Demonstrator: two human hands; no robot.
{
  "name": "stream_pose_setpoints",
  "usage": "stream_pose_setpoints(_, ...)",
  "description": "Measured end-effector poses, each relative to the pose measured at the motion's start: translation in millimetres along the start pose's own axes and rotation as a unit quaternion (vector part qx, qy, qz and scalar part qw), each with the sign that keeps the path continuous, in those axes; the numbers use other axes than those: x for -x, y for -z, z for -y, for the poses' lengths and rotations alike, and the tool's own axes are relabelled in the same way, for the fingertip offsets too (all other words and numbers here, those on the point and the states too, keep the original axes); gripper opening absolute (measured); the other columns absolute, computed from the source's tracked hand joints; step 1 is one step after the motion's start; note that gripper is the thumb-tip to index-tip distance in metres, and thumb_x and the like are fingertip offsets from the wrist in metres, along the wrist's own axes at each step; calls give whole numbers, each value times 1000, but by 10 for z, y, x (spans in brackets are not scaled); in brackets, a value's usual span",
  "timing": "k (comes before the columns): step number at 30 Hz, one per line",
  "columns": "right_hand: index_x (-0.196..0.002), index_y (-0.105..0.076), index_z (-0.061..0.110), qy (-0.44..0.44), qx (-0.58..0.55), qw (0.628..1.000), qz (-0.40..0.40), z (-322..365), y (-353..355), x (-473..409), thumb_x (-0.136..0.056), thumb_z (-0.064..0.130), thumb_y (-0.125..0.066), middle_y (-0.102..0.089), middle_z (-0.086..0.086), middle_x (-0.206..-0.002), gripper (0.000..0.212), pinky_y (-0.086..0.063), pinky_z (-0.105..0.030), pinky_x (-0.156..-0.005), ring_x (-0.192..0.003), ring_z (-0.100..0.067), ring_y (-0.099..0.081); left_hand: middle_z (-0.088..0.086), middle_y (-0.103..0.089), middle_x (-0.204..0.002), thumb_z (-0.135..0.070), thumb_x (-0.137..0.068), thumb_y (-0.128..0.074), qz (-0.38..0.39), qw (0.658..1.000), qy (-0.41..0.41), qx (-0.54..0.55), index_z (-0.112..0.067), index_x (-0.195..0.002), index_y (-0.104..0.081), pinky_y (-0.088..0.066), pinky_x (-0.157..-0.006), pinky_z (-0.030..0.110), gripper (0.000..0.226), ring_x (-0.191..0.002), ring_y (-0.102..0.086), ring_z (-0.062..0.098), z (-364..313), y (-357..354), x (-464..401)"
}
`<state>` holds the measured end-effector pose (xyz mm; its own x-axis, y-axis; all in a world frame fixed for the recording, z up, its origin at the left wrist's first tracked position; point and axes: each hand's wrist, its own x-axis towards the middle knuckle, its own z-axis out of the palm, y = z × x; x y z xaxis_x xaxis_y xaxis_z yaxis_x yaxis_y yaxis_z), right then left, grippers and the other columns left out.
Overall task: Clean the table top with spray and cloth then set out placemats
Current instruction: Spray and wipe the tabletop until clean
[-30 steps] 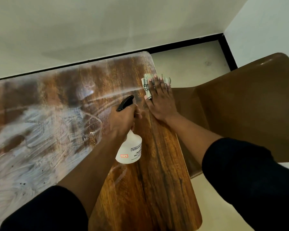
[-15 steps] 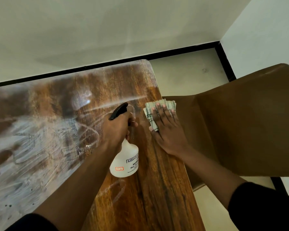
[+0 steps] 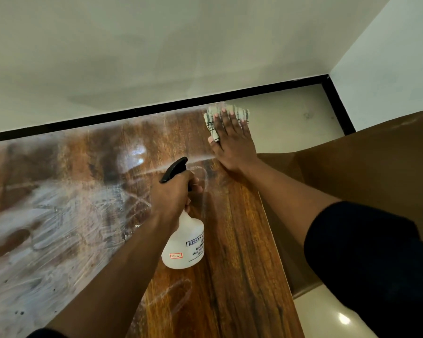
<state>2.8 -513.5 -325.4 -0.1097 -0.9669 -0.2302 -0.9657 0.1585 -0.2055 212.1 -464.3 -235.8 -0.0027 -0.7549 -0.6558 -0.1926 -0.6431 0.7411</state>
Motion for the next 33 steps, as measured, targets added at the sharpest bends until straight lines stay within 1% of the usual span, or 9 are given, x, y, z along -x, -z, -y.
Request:
stream_pose_setpoints(3, -167, 4, 19, 2, -13, 1000, -19, 38, -131, 404, -109, 54, -18, 10, -8, -174, 71, 5, -49, -129, -160, -25, 14, 15, -79, -79, -14, -94, -68, -1, 1000, -1, -4, -3, -86, -77, -40, -45, 28, 17, -42, -50, 10, -30, -7, -63)
stream_pose_setpoints(7, -167, 2, 19, 8, -23, 1000, -20, 31, -265, 1099, -110, 55, -14, 9, -7, -174, 69, 3, -49, -130, -160, -22, 16, 13, -78, -75, -13, -95, -66, 12, 1000, -11, -7, -1, -87, -77, -40, -42, 27, 18, -45, -48, 14, -80, -30, -144)
stream_pose_setpoints(12, -166, 3, 18, 4, 16, 1000, 3, 16, -319, 1478, -110, 56, -12, 11, -6, -174, 69, 3, -47, -130, -159, -20, 19, 12, -78, -77, -13, -96, -66, 24, 1000, -9, -10, -3, -88, -76, -40, -43, 26, 16, -41, -50, 9, -103, -58, -197)
stream_pose_setpoints(15, -166, 6, 16, 25, 19, 999, 6, -31, -273, 1165, -109, 57, -10, 13, -9, -173, 71, 5, -47, -130, -158, -23, 21, 13, -79, -77, -13, -96, -67, 16, 1000, -7, -12, -3, -86, -76, -39, -42, 27, 16, -39, -49, 9, -95, -55, -213)
stream_pose_setpoints(18, -165, 10, 16, 33, 23, 999, 5, -93, -187, 624, -109, 56, -16, 17, -10, -172, 73, 5, -47, -130, -158, -24, 21, 16, -78, -76, -11, -94, -68, 2, 1000, -6, -5, -2, -85, -76, -39, -44, 27, 14, -40, -47, 11, -87, -38, -213)
stream_pose_setpoints(23, -165, 12, 17, 11, 9, 1000, 12, -42, 71, -275, -109, 56, -16, 19, -8, -172, 74, 8, -45, -129, -158, -25, 22, 14, -77, -74, -10, -95, -66, 6, 1000, 2, 14, -3, -84, -74, -38, -41, 25, 15, -38, -48, 11, -108, 47, -167)
stream_pose_setpoints(28, -166, 9, 17, -29, 2, 999, 18, 234, 179, -527, -109, 54, -19, 17, -6, -173, 73, 12, -45, -128, -158, -25, 20, 15, -77, -74, -10, -96, -66, -4, 1000, -9, 27, -12, -85, -74, -38, -44, 28, 14, -42, -46, 14, -135, 229, -120)
stream_pose_setpoints(30, -166, 7, 16, -13, 0, 1000, 23, 447, 185, -529, -109, 54, -18, 17, -6, -173, 73, 12, -46, -128, -159, -26, 19, 15, -77, -73, -10, -96, -66, -11, 999, -14, 28, -8, -88, -75, -38, -42, 27, 12, -43, -45, 15, -145, 285, -95)
stream_pose_setpoints(33, -166, 7, 16, 62, 14, 997, 47, 934, 152, -587, -108, 55, -21, 16, -9, -172, 75, 14, -45, -124, -159, -28, 17, 16, -78, -75, -9, -95, -67, -32, 999, -17, 29, -9, -88, -75, -38, -43, 27, 10, -41, -47, 14, -133, 356, -66)
